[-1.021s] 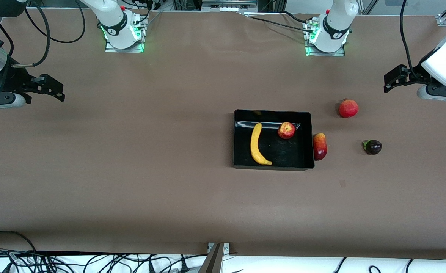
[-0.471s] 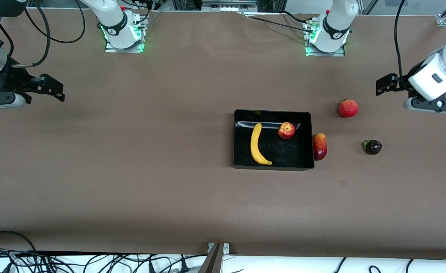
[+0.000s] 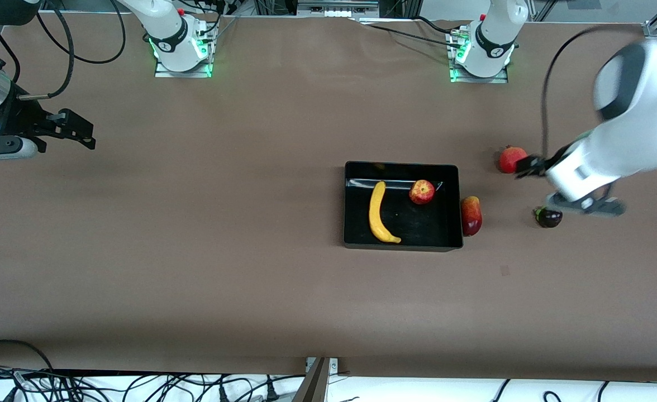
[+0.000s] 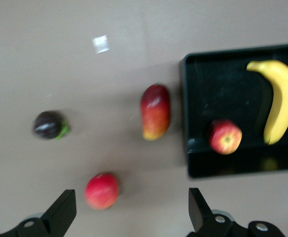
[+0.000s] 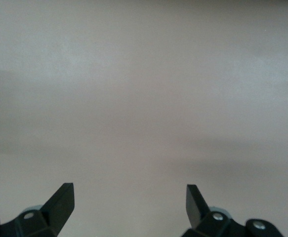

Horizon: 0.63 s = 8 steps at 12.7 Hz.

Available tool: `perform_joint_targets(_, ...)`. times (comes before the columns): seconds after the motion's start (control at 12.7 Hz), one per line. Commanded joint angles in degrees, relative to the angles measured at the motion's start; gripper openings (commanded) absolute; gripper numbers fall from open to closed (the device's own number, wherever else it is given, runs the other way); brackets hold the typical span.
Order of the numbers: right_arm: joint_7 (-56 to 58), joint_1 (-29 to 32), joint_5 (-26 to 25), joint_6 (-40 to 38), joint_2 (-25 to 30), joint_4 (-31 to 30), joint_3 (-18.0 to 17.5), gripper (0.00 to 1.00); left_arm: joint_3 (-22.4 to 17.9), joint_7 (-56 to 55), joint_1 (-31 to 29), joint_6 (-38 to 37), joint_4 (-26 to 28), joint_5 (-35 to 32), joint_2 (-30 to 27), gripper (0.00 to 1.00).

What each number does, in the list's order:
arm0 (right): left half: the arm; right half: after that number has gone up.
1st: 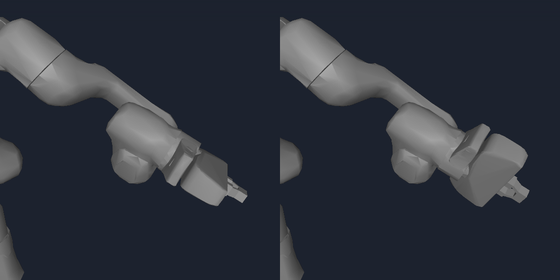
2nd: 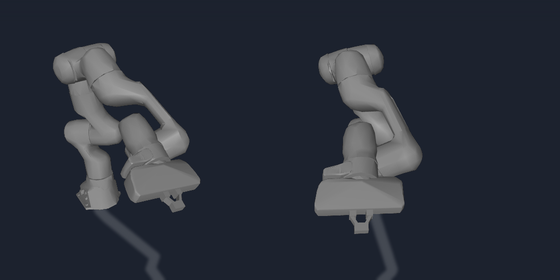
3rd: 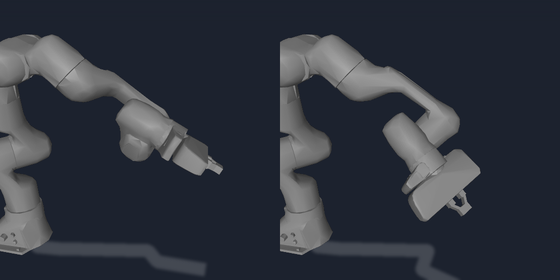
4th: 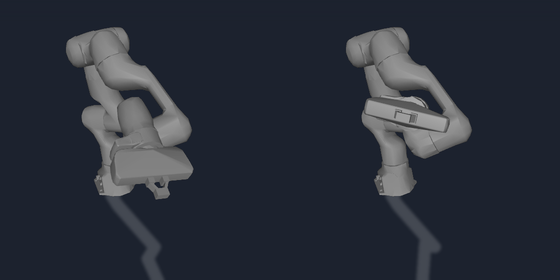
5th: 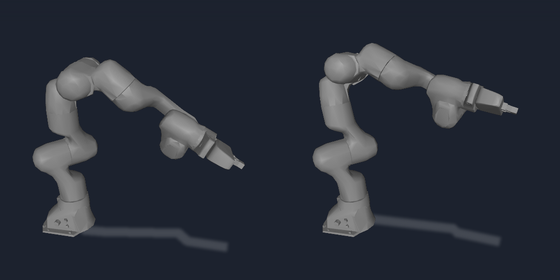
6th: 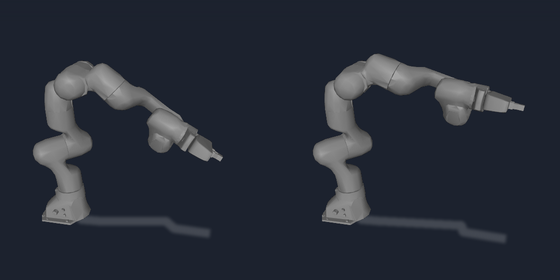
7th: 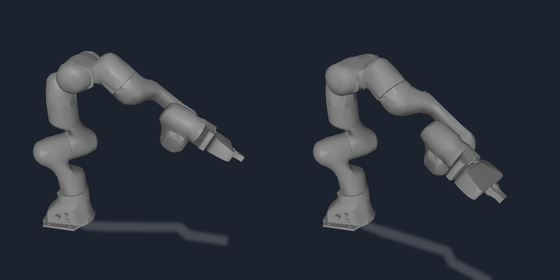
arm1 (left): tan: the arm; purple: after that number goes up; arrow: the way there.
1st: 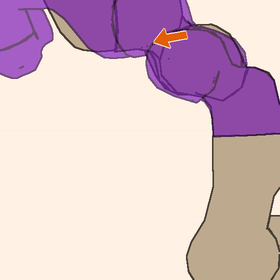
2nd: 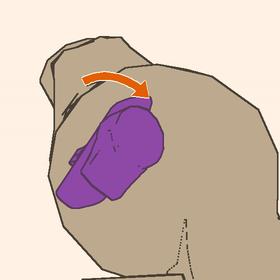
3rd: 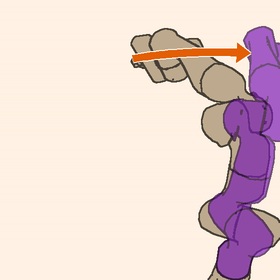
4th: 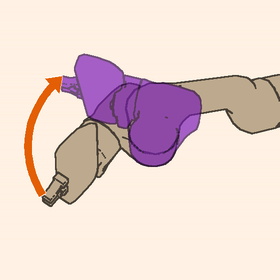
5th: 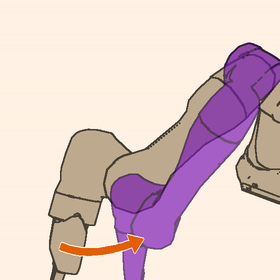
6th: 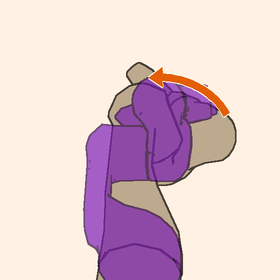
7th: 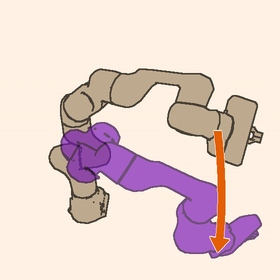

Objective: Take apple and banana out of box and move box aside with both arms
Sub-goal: 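Lower the left gripper into the box and grasp the red apple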

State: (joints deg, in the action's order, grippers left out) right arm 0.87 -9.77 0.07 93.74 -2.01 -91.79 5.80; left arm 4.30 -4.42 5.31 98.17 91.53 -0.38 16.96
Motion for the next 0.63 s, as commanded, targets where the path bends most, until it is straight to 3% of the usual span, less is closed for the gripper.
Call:
perform_joint_targets(0.0, -0.4, -0.1, -0.1, -0.3, -0.4, 1.0, -0.3, 1.00, 0.1, -9.6, 5.7, 4.4, -2.3, 0.8, 4.6, 1.00)
perform_joint_targets(0.31, -0.4, 0.0, -0.1, -0.4, -0.4, 1.0, -0.3, 1.00, 0.1, -16.4, 12.5, 10.7, -0.2, 0.2, 9.3, 1.00)
perform_joint_targets(0.55, -0.4, 0.0, -0.1, -0.4, -0.4, 1.0, -0.3, 1.00, 0.2, -16.5, 13.8, 20.8, 11.4, 0.0, 7.3, 1.00)
